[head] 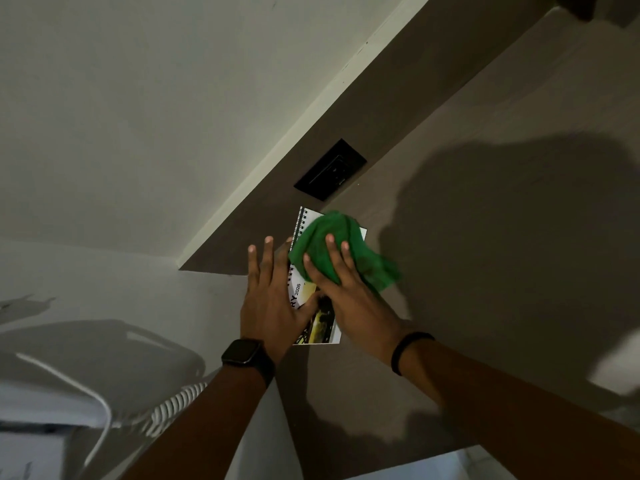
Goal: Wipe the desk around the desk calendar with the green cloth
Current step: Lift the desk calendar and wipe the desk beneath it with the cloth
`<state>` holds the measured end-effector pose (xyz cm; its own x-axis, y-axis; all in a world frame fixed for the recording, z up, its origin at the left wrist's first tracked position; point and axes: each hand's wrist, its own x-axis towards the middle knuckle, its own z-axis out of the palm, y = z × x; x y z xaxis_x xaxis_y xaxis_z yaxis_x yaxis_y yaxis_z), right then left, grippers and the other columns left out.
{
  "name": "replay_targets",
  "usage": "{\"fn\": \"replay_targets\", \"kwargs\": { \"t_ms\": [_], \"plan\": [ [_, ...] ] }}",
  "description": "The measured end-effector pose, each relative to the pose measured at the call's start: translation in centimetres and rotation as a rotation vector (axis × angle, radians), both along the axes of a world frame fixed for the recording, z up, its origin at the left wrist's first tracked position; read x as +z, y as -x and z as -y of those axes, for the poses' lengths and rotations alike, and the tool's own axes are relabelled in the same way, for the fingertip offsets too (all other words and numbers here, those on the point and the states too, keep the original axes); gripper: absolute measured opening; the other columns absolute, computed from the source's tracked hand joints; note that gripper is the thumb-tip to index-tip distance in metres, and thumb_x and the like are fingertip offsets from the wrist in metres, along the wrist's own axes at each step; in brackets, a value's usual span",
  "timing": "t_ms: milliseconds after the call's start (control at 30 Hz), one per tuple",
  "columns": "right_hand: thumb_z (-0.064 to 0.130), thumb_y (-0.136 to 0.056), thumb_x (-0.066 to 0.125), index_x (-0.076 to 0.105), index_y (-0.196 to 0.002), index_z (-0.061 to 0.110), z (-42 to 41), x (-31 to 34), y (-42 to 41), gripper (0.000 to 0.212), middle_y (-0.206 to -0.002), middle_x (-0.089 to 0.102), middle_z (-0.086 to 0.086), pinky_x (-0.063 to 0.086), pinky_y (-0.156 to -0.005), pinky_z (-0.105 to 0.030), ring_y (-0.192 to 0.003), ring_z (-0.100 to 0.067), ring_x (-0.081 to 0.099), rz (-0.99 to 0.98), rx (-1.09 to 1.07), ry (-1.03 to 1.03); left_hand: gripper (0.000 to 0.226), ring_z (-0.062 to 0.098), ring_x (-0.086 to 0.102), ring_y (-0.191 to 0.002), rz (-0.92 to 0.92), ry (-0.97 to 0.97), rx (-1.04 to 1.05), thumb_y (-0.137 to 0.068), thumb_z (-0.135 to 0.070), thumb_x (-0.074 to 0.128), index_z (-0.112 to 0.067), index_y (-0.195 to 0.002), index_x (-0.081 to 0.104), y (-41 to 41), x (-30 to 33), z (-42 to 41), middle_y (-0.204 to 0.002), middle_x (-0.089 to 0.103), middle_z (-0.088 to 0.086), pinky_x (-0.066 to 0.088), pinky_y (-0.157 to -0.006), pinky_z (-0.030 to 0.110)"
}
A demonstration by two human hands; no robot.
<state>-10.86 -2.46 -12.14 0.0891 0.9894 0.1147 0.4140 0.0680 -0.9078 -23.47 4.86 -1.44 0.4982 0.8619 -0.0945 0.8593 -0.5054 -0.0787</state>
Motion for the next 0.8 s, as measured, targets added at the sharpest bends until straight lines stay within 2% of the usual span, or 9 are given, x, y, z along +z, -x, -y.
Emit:
{"fn": "replay_targets", "kwargs": {
  "t_ms": [133,200,300,467,533,633,800],
  "plan": [
    [-0.009,-0.094,0.055,-0.004,-0.165,0.044,-2.0,0.6,-2.1,0.107,-0.172,-0.033,0.003,0.045,-0.114,-0.063,-0.157,-0.031,-0.029,-0.077,-0.119,0.149,0.107,0.034,-0.002,-0.163,-0.018,0.013,0.025,-0.086,-0.062,0.075,-0.023,-0.166,0.015,-0.1,0.0,0.0,-0.176,0.017,0.014,0.025,-0.122,0.06],
    [-0.008,-0.093,0.059,-0.002,-0.165,0.043,-2.1,1.4,-1.5,0.107,-0.172,-0.031,0.001,0.047,-0.112,-0.063,-0.158,-0.032,-0.027,-0.111,-0.121,0.122,0.107,0.034,0.001,-0.163,-0.009,0.026,0.037,-0.086,-0.063,0.074,-0.019,-0.167,0.019,-0.3,0.1,0.1,-0.176,0.017,0.013,0.023,-0.121,0.055],
    [-0.008,-0.096,0.055,0.001,-0.165,0.044,0.1,1.0,0.3,0.102,-0.173,-0.03,0.0,0.043,-0.117,-0.06,-0.159,-0.033,-0.024,-0.055,-0.028,0.043,0.105,0.034,0.007,-0.163,0.016,0.053,0.049,-0.086,-0.065,0.068,-0.017,-0.167,0.023,-0.4,0.3,0.4,-0.176,0.018,0.012,0.024,-0.124,0.053],
    [-0.011,-0.093,0.057,-0.002,-0.165,0.044,-1.3,0.7,-1.6,0.108,-0.173,-0.03,0.002,0.041,-0.118,-0.061,-0.158,-0.031,-0.027,-0.089,-0.113,0.144,0.102,0.037,0.032,-0.155,0.001,0.013,0.019,-0.087,-0.056,0.079,-0.01,-0.163,0.031,-0.7,0.4,0.5,-0.168,0.036,0.017,0.034,-0.123,0.058],
    [-0.009,-0.091,0.061,-0.002,-0.165,0.044,-2.0,1.4,-1.5,0.111,-0.173,-0.029,0.002,0.045,-0.115,-0.061,-0.159,-0.032,-0.025,-0.119,-0.134,0.127,0.1,0.038,0.038,-0.151,0.014,0.002,0.007,-0.087,-0.06,0.074,-0.007,-0.162,0.033,-0.8,0.5,0.6,-0.164,0.042,0.02,0.036,-0.121,0.057],
    [-0.01,-0.09,0.061,0.002,-0.166,0.043,-0.6,1.1,0.2,0.109,-0.174,-0.028,0.001,0.043,-0.117,-0.057,-0.16,-0.033,-0.021,-0.084,-0.091,0.045,0.101,0.04,0.041,-0.149,0.033,0.013,0.018,-0.086,-0.065,0.068,-0.007,-0.161,0.034,-1.0,0.7,0.8,-0.164,0.042,0.021,0.04,-0.119,0.059],
    [-0.01,-0.092,0.06,-0.006,-0.164,0.045,-1.9,0.5,-1.2,0.112,-0.171,-0.034,0.005,0.04,-0.119,-0.061,-0.157,-0.03,-0.028,-0.101,-0.129,0.142,0.1,0.036,0.04,-0.148,0.033,0.002,-0.002,-0.086,-0.068,0.061,-0.011,-0.161,0.031,-1.1,0.7,0.8,-0.163,0.044,0.019,0.041,-0.118,0.06]
  ]
}}
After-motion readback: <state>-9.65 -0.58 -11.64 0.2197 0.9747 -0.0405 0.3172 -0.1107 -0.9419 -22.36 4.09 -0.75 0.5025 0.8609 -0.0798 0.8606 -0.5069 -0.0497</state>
